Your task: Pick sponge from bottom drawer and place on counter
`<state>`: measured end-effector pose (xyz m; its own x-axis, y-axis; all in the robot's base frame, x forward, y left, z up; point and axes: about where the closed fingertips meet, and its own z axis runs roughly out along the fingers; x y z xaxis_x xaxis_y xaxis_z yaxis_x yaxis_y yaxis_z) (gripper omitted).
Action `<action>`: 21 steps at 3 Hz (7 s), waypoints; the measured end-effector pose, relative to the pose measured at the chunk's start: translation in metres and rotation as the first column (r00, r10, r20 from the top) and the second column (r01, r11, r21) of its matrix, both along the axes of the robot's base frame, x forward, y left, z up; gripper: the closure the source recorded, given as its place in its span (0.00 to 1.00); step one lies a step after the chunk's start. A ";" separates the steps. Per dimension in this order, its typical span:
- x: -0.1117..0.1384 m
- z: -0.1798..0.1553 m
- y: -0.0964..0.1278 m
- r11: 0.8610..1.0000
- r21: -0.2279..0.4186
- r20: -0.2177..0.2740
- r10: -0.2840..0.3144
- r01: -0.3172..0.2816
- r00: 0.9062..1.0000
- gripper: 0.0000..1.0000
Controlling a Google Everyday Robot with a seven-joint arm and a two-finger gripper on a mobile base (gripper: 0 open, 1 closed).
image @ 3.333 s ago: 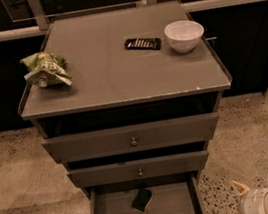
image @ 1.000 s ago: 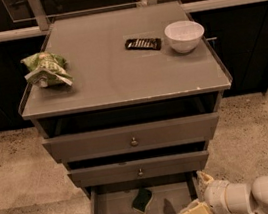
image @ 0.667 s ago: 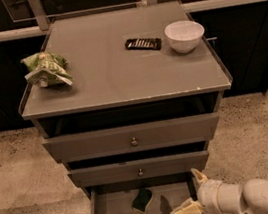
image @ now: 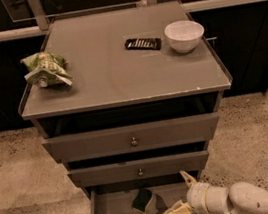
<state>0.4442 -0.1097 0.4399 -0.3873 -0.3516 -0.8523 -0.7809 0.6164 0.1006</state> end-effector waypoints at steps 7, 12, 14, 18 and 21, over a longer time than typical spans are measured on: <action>0.038 -0.194 0.080 1.000 -0.017 -0.067 -0.004 0.002 0.998 0.00; 0.107 -0.301 0.116 0.997 -0.082 -0.074 -0.007 0.001 0.997 0.00; 0.109 -0.328 0.132 0.990 -0.139 -0.048 -0.003 -0.004 0.999 0.19; 0.102 -0.306 0.130 0.997 -0.071 -0.055 0.026 -0.030 0.998 1.00; 0.027 -0.139 0.071 0.997 0.049 -0.103 -0.058 0.064 0.993 1.00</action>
Offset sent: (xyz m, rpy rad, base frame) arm 0.0218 0.0490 -0.1251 0.0533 0.0722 -0.0897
